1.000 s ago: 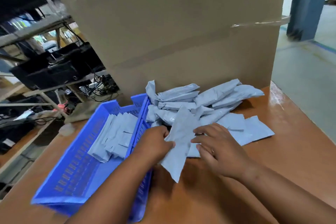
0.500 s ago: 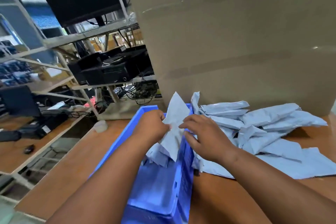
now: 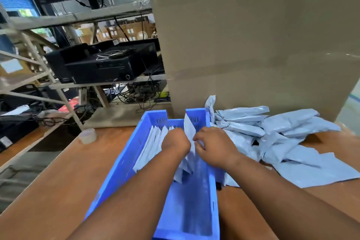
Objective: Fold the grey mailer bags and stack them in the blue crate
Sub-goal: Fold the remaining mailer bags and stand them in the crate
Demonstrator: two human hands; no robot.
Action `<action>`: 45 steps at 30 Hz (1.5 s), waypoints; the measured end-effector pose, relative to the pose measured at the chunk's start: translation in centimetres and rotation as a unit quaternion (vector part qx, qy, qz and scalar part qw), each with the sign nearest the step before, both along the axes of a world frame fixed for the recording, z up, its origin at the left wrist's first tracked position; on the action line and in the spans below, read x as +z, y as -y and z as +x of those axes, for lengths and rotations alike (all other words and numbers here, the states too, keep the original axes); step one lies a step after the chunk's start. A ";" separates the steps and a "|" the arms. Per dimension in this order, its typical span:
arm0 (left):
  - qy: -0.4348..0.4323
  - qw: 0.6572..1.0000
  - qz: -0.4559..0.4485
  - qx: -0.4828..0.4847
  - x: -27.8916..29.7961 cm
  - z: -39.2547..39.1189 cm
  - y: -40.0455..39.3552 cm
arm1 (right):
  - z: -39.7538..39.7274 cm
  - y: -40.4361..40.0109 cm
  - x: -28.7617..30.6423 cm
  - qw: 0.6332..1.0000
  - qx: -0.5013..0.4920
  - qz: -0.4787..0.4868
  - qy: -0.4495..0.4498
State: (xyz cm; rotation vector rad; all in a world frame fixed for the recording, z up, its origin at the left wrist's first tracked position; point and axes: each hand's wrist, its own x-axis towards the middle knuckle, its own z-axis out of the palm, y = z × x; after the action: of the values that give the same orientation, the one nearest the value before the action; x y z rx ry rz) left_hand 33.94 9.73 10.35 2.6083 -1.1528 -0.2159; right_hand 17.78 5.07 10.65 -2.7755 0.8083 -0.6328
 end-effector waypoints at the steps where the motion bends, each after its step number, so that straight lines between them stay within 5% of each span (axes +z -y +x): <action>1: -0.004 1.000 -0.010 0.010 -0.6 0.1 0.4 | 0.4 -0.1 -0.4 0.999 0.007 -0.010 -0.031; 4: -0.023 0.998 -0.022 0.055 -2.1 0.6 1.2 | 0.5 -0.2 -1.4 0.998 0.015 0.003 -0.061; 15: -0.026 0.993 0.104 0.041 -4.3 1.3 0.7 | -1.8 0.5 -3.6 0.989 0.097 0.099 0.046; 26: 0.077 0.996 0.044 -0.001 1.2 -2.6 2.2 | -5.8 0.8 -1.4 0.986 0.136 0.008 0.098; 34: 0.171 0.975 -0.076 -0.122 7.4 -12.4 4.6 | -12.5 5.4 0.8 0.993 0.077 -0.022 0.085; 45: 0.128 0.964 0.034 -0.230 -1.2 -26.3 12.5 | -29.1 13.0 -5.7 0.995 -0.084 0.048 0.003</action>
State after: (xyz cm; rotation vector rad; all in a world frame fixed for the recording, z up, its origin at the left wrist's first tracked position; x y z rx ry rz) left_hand 7.63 -2.78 9.13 2.4354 -1.8662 -0.0076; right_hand -11.36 -7.91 4.99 -2.6376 1.0511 -0.6120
